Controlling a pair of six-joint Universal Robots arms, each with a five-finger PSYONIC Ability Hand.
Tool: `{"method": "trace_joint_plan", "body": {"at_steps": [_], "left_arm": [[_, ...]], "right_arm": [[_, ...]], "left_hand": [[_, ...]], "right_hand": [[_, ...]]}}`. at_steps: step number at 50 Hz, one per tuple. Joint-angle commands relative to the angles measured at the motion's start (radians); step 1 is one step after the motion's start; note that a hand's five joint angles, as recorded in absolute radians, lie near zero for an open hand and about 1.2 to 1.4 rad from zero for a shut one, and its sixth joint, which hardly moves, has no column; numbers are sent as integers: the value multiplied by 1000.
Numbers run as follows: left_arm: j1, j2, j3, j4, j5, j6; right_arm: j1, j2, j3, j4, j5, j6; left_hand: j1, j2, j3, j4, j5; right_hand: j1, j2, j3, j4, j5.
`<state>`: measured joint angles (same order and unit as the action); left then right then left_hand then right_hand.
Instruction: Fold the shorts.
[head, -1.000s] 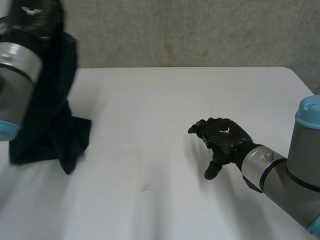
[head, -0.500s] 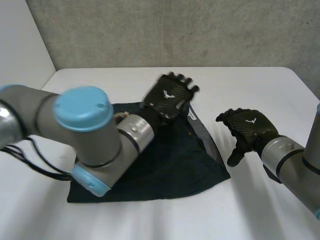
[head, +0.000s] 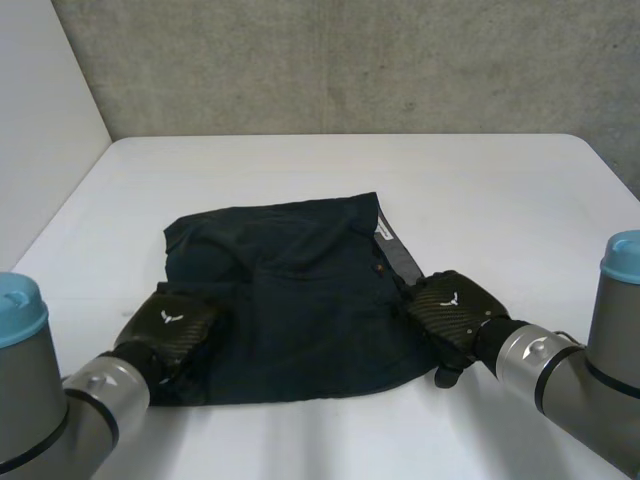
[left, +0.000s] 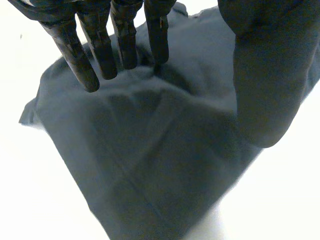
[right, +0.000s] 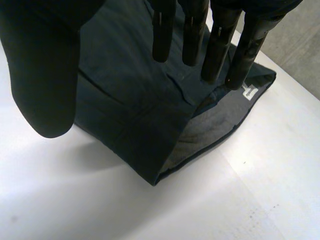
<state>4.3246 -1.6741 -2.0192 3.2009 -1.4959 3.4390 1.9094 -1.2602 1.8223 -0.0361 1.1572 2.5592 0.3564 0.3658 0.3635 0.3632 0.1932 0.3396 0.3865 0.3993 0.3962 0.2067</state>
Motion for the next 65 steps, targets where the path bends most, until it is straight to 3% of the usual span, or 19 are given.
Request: {"method": "trace_joint_plan", "body": {"at_steps": [1, 7, 11, 27, 36, 40, 41, 43, 50, 55, 59, 65], "left_arm": [[46, 69, -67, 2, 14, -11], [46, 91, -101, 2, 19, -6], [47, 88, -119, 4, 19, -6], [83, 45, -176, 123, 17, 0], [83, -44, -150, 172, 14, 63], [83, -78, -138, 192, 13, 86], [84, -82, -130, 195, 14, 89], [84, -82, -121, 200, 14, 89], [86, -85, -12, 200, 29, 89], [95, -139, 109, 160, 69, 92], [104, -246, 204, 74, 100, 94], [121, -332, 315, -53, 106, 92]], "right_arm": [[-1, 91, -18, -86, 2, -7], [-1, 128, -37, -153, 1, -4], [-3, 150, -52, -159, 1, 4], [-13, 125, -51, -153, 51, 188], [-1, 122, -54, -151, 82, 243], [-1, 122, -54, -150, 82, 242], [-1, 122, -54, -148, 84, 242], [-1, 122, -54, -145, 82, 239], [2, 94, -78, -48, 64, 226], [3, 74, -92, 7, 42, 146], [4, 74, -81, 4, 10, 40], [-3, 87, -80, 2, -11, -34]], "left_hand": [[83, 74, 76, 76, 72], [83, 74, 76, 76, 72], [86, 77, 79, 79, 75], [277, 267, 270, 270, 266], [380, 370, 373, 373, 368], [526, 517, 519, 519, 515], [768, 758, 761, 761, 756], [1039, 1029, 1032, 1032, 1027], [1040, 1030, 1033, 1033, 1029], [1040, 1030, 1033, 1033, 1029], [1040, 1030, 1033, 1033, 1029], [1040, 1030, 1033, 1033, 1029]], "right_hand": [[194, 147, 135, 138, 153], [582, 535, 522, 525, 540], [1055, 1009, 996, 999, 1014], [1057, 1010, 997, 1000, 1015], [1057, 1010, 997, 1000, 1015], [1057, 1010, 997, 1000, 1015], [1057, 1010, 997, 1000, 1015], [1057, 1010, 997, 1000, 1015], [1057, 1010, 997, 1000, 1015], [402, 355, 342, 345, 360], [186, 140, 127, 130, 145], [145, 98, 85, 88, 103]]}}
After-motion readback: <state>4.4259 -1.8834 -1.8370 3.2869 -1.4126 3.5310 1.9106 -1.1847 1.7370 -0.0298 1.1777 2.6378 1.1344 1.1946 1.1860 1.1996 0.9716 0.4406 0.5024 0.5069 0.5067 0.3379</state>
